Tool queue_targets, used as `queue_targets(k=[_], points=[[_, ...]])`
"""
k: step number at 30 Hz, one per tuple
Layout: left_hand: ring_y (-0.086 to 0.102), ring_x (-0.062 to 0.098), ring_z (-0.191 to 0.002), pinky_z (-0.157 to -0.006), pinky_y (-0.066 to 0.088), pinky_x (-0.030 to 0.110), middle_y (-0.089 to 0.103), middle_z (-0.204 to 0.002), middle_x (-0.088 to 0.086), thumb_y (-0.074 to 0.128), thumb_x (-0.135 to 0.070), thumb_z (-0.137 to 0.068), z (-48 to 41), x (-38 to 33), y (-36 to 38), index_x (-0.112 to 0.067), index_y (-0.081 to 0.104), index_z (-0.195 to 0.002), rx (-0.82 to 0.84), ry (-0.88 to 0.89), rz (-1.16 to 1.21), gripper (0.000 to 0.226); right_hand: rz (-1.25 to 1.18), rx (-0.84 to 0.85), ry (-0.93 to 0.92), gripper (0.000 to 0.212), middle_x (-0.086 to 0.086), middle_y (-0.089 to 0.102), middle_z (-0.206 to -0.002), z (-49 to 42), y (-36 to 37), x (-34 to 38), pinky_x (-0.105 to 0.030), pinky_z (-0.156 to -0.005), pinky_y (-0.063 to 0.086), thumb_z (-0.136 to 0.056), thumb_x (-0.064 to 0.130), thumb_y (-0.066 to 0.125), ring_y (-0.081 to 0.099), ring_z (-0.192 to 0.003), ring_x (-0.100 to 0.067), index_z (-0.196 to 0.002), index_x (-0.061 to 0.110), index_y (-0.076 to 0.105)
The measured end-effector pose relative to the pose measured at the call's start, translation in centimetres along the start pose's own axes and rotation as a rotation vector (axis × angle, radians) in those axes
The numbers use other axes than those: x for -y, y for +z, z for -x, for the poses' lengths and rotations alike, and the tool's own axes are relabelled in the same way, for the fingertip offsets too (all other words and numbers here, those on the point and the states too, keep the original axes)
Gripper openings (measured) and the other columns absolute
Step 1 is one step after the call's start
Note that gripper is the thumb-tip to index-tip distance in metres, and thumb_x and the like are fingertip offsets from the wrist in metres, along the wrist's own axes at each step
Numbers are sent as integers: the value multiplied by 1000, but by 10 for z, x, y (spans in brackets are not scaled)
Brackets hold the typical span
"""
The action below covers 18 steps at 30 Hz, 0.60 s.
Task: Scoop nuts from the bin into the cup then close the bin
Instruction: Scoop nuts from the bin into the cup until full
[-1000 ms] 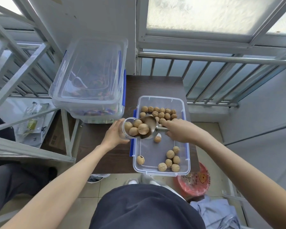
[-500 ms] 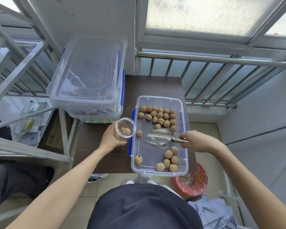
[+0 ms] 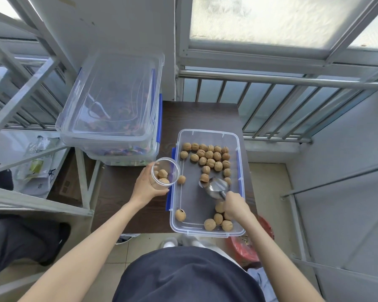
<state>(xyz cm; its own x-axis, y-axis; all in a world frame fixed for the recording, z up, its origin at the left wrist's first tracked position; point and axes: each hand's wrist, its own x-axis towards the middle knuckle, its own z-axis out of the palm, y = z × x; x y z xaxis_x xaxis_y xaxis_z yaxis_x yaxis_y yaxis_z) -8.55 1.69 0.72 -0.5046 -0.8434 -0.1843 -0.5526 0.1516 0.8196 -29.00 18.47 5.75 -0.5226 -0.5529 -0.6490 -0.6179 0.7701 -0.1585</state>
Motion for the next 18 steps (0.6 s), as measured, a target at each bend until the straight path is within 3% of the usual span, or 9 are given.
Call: queue_targets(k=[3, 8, 12, 18], points=[[57, 13, -108, -86, 43, 23, 55, -114, -12, 90, -17, -51, 0, -5, 2, -54, 41, -100, -9, 0, -2, 79, -78, -57, 57, 29, -21, 56, -127, -20, 12, 12, -43, -91, 47, -92, 2, 39, 53, -118, -38, -120, -1, 48], [55, 9, -108, -83, 39, 13, 55, -116, -12, 90, -18, -50, 0, -9, 1, -60, 39, -103, -8, 1, -3, 84, -218, -67, 107, 34, -23, 51, -133, -44, 21, 32, -48, -99, 42, -94, 5, 33, 48, -125, -39, -126, -1, 40], [55, 8, -107, -88, 43, 21, 57, -119, -9, 90, -20, -48, 0, -10, -2, -59, 39, -105, -1, 10, -21, 86, -284, -50, 90, 41, -23, 51, -135, -65, 21, 43, -45, -98, 43, -93, 6, 38, 48, -125, -39, -133, 0, 33], [54, 7, -108, -88, 41, 21, 57, -120, -7, 90, -20, -48, 0, -8, -4, -58, 39, -105, -6, 1, -35, 85, -375, -4, 69, 53, -24, 46, -140, -84, 29, 47, -45, -101, 40, -95, 14, 37, 47, -126, -40, -143, 2, 18]])
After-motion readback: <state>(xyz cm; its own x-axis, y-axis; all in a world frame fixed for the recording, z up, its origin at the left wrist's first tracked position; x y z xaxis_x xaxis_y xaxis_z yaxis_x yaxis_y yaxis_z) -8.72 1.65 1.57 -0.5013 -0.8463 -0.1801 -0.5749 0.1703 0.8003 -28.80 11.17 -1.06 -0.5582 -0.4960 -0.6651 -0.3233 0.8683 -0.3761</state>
